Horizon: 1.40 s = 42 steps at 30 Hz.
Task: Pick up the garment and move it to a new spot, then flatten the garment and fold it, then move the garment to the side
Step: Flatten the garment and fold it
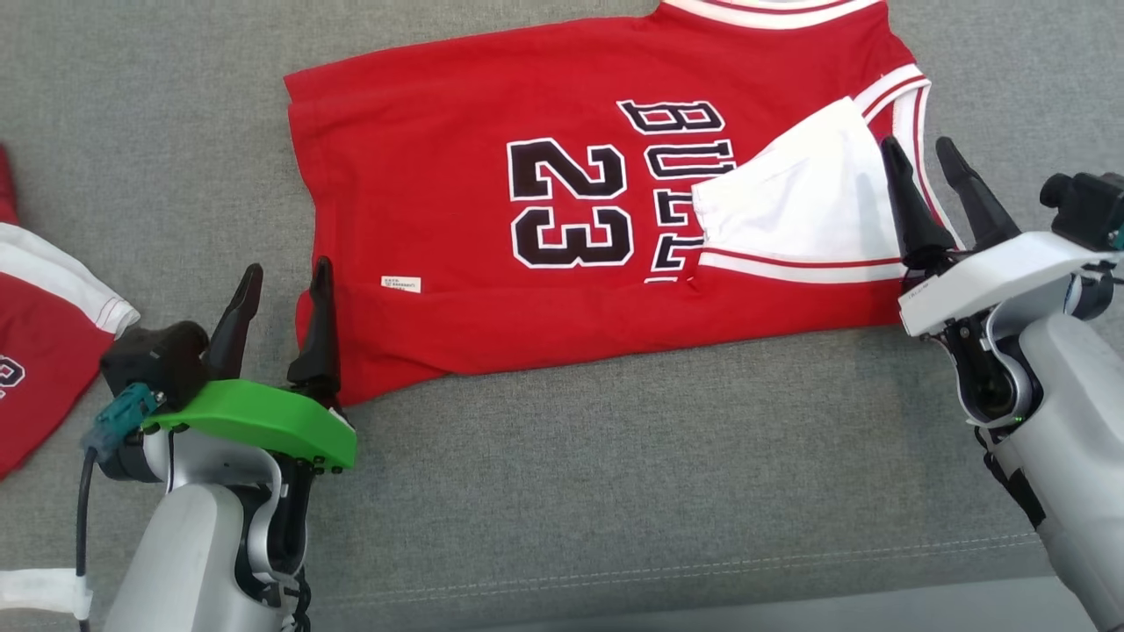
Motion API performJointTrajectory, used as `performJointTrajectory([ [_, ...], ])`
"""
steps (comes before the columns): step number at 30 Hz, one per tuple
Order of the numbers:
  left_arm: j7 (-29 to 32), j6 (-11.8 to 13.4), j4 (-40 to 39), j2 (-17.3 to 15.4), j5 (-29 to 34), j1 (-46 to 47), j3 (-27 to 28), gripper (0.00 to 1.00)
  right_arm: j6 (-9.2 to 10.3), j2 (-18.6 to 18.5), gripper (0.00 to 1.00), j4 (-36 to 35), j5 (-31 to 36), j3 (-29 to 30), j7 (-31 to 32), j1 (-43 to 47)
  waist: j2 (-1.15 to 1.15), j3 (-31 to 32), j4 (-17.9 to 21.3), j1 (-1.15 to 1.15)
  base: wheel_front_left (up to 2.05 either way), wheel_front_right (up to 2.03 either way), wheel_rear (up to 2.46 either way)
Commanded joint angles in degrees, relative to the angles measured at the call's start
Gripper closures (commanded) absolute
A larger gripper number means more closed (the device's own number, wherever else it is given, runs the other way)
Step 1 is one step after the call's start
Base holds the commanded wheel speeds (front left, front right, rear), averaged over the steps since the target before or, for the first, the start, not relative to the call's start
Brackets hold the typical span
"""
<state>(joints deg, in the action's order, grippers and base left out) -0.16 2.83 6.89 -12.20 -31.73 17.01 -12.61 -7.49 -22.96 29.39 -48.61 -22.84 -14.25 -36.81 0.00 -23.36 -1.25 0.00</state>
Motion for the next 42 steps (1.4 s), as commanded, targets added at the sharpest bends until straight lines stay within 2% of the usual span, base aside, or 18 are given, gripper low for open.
performJointTrajectory([
  [1,-0.9,0.4,-0.3,0.0,0.9,-0.7,0.2,0.0,0.0,0.5,0.0,-0.2,0.6,0.8,-0.5,1.2,0.0,0.9,0.3,0.0,0.0,0.0,0.0],
  [4,-3.9,1.4,-0.7,0.5,2.1,-1.4,0.3,0.0,0.0,2.0,0.0,-1.9,5.0,5.0,-1.0,3.9,0.0,2.1,0.8,0.0,0.0,0.0,0.0],
  [5,-5.9,1.9,-0.6,0.8,2.8,-1.6,0.2,0.0,0.0,3.8,0.0,-4.4,9.6,8.6,-1.0,6.4,0.0,3.0,1.2,0.0,0.0,0.0,0.0],
  [9,-8.5,2.8,1.4,0.6,5.0,-2.6,-0.4,0.0,0.0,8.1,0.0,-9.2,17.5,14.2,-1.0,12.5,0.0,5.0,2.0,0.0,0.0,0.0,0.0],
  [13,-10.7,4.0,4.1,0.4,7.0,-3.9,-1.2,0.0,0.0,11.2,0.0,-12.3,24.3,16.7,-1.0,18.3,0.0,7.1,2.6,0.0,0.0,0.0,0.0],
  [18,-12.0,5.3,6.2,0.5,9.0,-6.0,-2.3,0.0,0.0,13.0,0.0,-14.9,29.8,17.5,-1.0,24.0,0.0,9.1,3.1,0.0,0.0,0.0,0.0],
  [24,-11.2,6.4,7.5,0.8,9.5,-9.0,-3.6,0.0,0.0,14.2,0.0,-16.2,33.7,17.4,-0.8,29.2,0.0,11.2,2.9,0.0,0.0,0.0,0.0],
  [29,-8.8,6.7,8.1,0.6,8.7,-10.8,-4.4,0.0,0.0,15.1,0.0,-17.2,33.7,17.8,0.4,32.1,0.0,12.4,2.6,0.0,0.0,0.0,0.0],
  [42,-5.6,6.5,7.4,-0.2,8.1,-9.8,-5.4,0.0,0.01,15.3,0.0,-19.2,34.6,18.5,2.2,32.3,0.0,12.1,2.4,0.0,0.0,0.0,0.0],
])
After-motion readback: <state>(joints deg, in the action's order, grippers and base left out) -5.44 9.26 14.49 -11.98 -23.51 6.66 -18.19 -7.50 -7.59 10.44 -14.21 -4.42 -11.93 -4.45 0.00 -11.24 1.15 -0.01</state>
